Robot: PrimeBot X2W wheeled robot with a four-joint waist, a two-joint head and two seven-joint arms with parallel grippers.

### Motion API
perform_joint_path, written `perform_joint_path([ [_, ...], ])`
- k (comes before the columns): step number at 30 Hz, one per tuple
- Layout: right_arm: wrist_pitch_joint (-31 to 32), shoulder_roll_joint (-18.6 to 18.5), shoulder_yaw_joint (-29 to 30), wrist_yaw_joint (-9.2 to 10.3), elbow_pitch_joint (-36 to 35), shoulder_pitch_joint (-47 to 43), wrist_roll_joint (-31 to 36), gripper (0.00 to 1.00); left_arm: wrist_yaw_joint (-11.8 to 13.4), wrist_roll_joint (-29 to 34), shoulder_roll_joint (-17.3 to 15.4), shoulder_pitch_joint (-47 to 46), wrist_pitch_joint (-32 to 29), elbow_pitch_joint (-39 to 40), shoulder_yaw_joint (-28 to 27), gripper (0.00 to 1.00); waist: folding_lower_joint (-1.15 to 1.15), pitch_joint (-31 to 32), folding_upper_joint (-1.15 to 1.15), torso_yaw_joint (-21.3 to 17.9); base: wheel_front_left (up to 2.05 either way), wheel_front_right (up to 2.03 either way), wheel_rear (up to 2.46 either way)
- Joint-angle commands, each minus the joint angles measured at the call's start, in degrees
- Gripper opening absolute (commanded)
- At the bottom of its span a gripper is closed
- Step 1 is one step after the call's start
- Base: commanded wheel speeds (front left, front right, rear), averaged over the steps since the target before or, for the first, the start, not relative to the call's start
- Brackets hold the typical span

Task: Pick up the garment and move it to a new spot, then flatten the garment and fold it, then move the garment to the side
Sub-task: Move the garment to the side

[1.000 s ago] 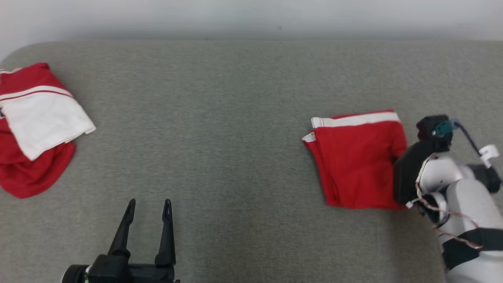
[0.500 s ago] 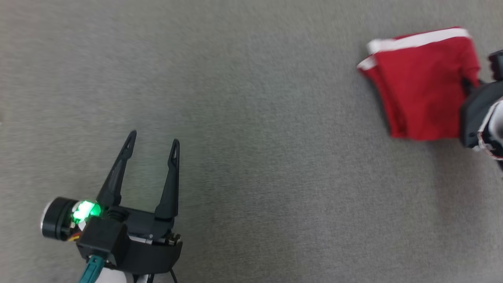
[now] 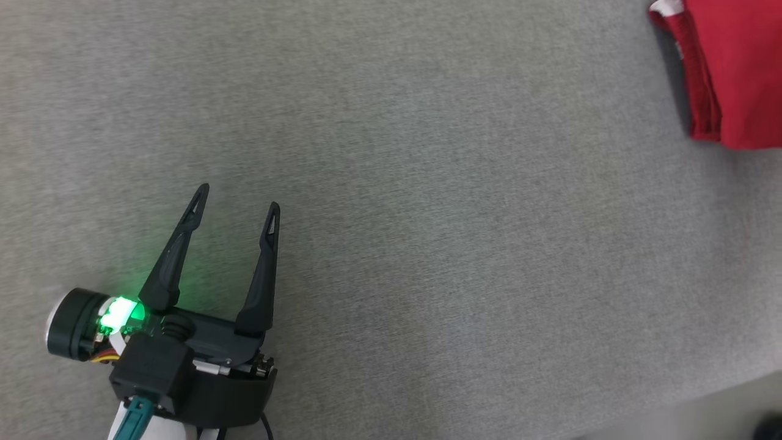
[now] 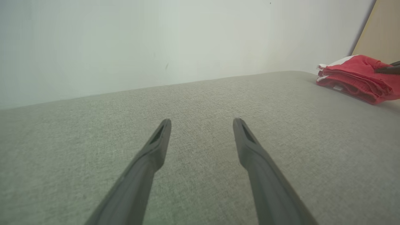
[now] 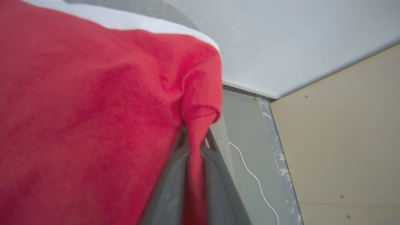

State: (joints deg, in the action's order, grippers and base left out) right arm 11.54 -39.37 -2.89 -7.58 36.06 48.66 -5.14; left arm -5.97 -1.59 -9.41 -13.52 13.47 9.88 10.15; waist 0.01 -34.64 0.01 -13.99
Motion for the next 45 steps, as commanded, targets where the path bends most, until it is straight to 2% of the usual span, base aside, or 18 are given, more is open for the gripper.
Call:
perform_joint_path([
  [1, -0.89, 0.12, 0.43, 0.13, 0.13, 0.67, 0.77, 0.00, 0.19, 0.09, -0.28, -0.38, -0.23, 0.21, -0.08, 1.00, -0.01, -1.32, -0.01, -1.47, 0.00, 0.00, 0.00],
  [10, -7.30, -0.61, 3.11, 0.13, 2.69, 1.83, 5.72, 0.00, 0.39, -0.28, -0.69, 0.59, -0.61, 0.37, 0.48, 1.00, -0.01, -1.61, -0.01, -1.00, 0.00, 0.00, 0.00],
  [11, -7.70, -0.76, 3.31, 0.13, 2.77, 1.89, 6.46, 0.54, 0.44, -0.33, -0.72, 0.63, -0.58, 0.30, 0.53, 1.00, -0.01, -1.65, -0.01, -0.91, 0.00, 0.00, 0.00],
  [12, -8.07, -0.61, 3.56, 0.13, 2.86, 1.93, 6.83, 1.00, 0.47, -0.32, -0.74, 0.68, -0.54, 0.16, 0.61, 1.00, -0.01, -1.61, -0.01, -0.81, 0.00, 0.00, 0.00],
  [17, -9.43, 0.73, 4.28, 0.13, 2.15, 1.04, 8.39, 1.00, 0.74, -0.85, -0.03, 0.83, 0.01, -1.26, 1.36, 1.00, -0.01, -0.06, -0.01, -0.08, 0.00, 0.00, 0.00],
  [23, -13.73, 5.27, 3.54, 0.13, -1.36, -3.30, 8.93, 1.00, 1.59, -2.15, 1.33, 1.87, 1.21, -4.12, 1.25, 1.00, -0.01, 5.58, -0.01, 1.43, 0.00, 0.00, 0.00],
  [25, -15.65, 7.99, 3.28, 0.13, -3.47, -7.12, 8.36, 1.00, 2.27, -2.99, 2.16, 3.34, 1.60, -6.36, 1.16, 1.00, -0.01, 10.11, -0.01, 2.80, 0.00, 0.00, 0.00],
  [30, -17.04, 12.52, 3.47, 0.13, -10.54, -14.91, 6.44, 1.00, 3.72, -3.38, 3.24, 6.31, 1.70, -8.42, 0.87, 1.00, -0.01, 16.45, -0.01, 5.11, 0.00, 0.00, 0.00],
  [35, -17.95, 19.83, 8.20, 0.13, -18.89, -23.11, 2.09, 1.00, 5.81, -3.93, 4.38, 9.84, 1.72, -9.70, -0.78, 1.00, -0.01, 20.88, -0.01, 6.67, 0.00, 0.00, 0.00],
  [36, -17.95, 19.83, 8.20, 0.13, -18.89, -23.11, 2.09, 1.00, 5.81, -3.93, 4.38, 9.84, 1.72, -9.70, -0.78, 1.00, -0.01, 20.88, -0.01, 6.67, 0.00, 0.00, 0.00],
  [45, -20.07, 30.13, 12.05, 0.12, -26.72, -39.41, -2.27, 1.00, 7.51, -4.97, 5.79, 13.62, 1.74, -12.54, -2.57, 1.00, -0.01, 28.27, -0.01, 12.06, 0.00, 0.00, 0.00],
])
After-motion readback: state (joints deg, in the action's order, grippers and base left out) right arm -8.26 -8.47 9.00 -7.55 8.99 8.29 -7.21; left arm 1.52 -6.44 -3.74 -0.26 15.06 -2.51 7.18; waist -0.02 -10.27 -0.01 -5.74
